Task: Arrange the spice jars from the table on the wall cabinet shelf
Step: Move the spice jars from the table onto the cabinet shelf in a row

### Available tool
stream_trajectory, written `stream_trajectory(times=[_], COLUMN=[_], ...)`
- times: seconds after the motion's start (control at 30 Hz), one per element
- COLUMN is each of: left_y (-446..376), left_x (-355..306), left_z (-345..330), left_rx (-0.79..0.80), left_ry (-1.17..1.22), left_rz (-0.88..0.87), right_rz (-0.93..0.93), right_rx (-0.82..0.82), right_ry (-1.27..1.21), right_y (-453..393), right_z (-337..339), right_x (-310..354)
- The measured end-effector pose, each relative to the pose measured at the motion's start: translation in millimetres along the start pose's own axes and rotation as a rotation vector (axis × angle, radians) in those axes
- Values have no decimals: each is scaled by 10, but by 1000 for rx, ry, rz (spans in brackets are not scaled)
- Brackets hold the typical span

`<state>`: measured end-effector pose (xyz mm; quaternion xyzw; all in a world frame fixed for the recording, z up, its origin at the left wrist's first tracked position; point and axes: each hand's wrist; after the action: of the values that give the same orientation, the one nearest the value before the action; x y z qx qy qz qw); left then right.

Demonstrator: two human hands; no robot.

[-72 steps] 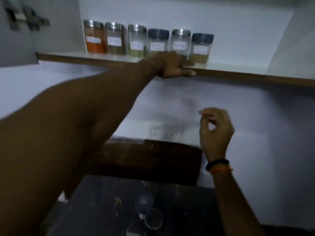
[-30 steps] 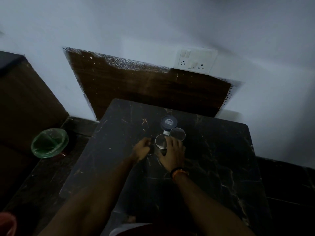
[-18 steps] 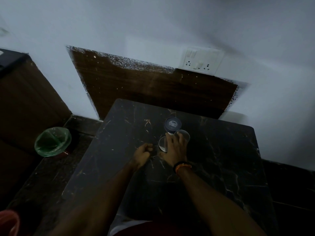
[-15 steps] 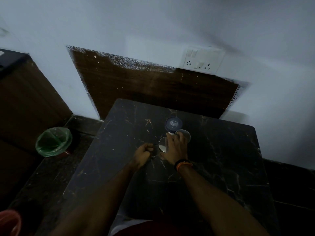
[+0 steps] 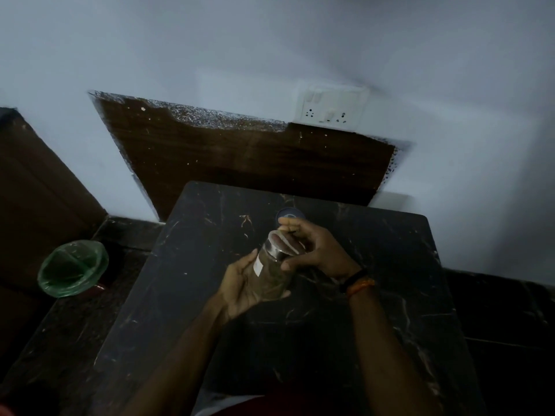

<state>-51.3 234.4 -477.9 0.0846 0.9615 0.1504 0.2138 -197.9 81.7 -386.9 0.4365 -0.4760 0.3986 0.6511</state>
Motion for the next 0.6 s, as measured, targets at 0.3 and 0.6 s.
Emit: stream_trajectory(times=[0.3,0.6], left_y=[152,107], left_x=[204,252], left_z=[-586,-1048], left_rx=[201,138], left_ry=[-22,-172], left_rz=[-185,-395], right_rz=[211,190], right_rx=[-173,-480], right_ry=[-516,-576], right_y=[427,473], right_z=[69,-31], right_x=[-48,158])
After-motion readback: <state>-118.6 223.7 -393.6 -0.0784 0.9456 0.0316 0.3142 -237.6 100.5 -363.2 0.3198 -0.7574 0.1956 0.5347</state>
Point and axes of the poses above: each hand's wrist, its own y-axis away from the middle knuckle, its own z-axis out of the back of the hand, x = y × z, and after that the axes turned 8 degrees about x, right-handed
